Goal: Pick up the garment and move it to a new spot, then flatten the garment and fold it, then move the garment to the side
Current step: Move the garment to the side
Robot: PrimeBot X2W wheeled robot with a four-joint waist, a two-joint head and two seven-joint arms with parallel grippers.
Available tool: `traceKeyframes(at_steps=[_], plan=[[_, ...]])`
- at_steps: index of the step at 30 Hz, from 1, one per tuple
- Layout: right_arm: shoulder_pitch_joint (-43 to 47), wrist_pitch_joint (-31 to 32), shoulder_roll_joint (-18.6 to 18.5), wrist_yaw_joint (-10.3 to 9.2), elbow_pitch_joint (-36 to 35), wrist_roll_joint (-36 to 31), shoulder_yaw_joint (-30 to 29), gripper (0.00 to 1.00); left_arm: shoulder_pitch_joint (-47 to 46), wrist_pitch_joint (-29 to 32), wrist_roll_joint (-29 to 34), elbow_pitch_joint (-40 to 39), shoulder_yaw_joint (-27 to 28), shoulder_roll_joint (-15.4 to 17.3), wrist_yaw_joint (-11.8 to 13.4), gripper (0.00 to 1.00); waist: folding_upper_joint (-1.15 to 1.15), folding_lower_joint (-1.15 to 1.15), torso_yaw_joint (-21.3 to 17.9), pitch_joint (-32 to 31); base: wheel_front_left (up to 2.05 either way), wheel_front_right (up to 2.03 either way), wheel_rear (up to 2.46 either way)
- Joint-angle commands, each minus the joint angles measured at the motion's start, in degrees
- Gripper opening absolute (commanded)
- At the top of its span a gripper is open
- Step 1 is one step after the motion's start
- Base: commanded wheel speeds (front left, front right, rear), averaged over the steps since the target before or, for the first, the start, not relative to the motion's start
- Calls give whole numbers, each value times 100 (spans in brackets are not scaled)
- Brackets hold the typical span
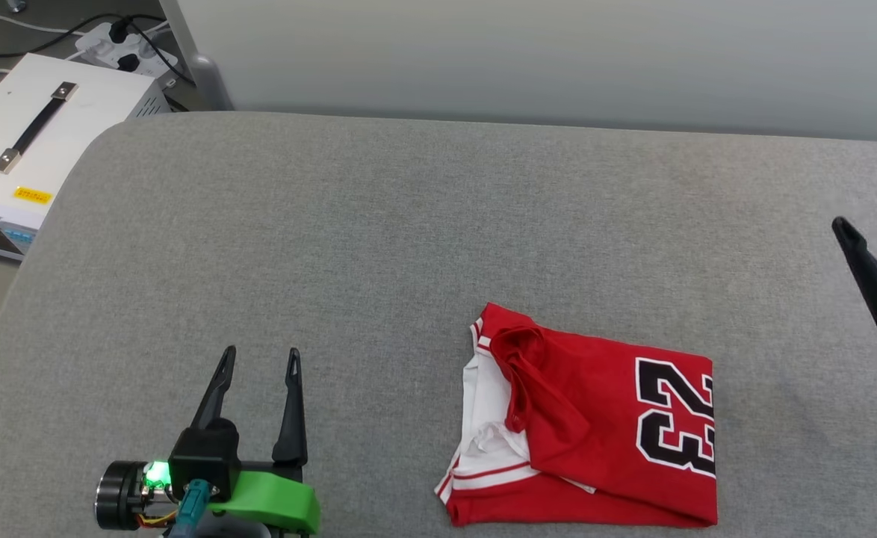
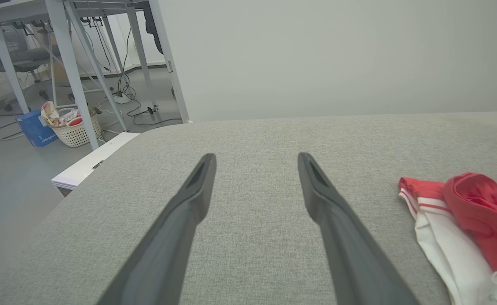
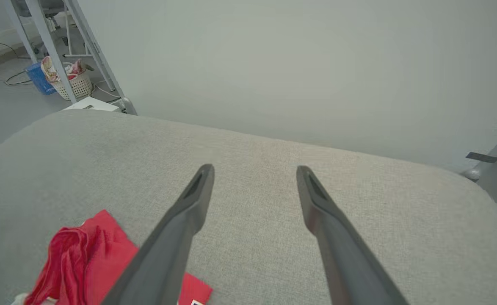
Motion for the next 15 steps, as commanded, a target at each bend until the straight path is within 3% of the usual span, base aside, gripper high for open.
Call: traceKeyframes(at_steps=[1, 8, 15], plan=[[-28, 261, -43, -4, -5, 259, 13, 100, -130, -34, -30, -24, 8, -25, 5, 100, 0, 0, 24, 64, 0, 0, 0], [390, 1521, -93, -4, 132, 1371, 181, 100, -283, -34, -41, -6, -50, -57, -21, 100, 0, 0, 114, 284, 0, 0, 0], [761, 2255, 47, -4, 505, 2006, 425, 100, -447, -34, -38, 0, -101, -85, -36, 100, 0, 0, 210, 531, 0, 0, 0]])
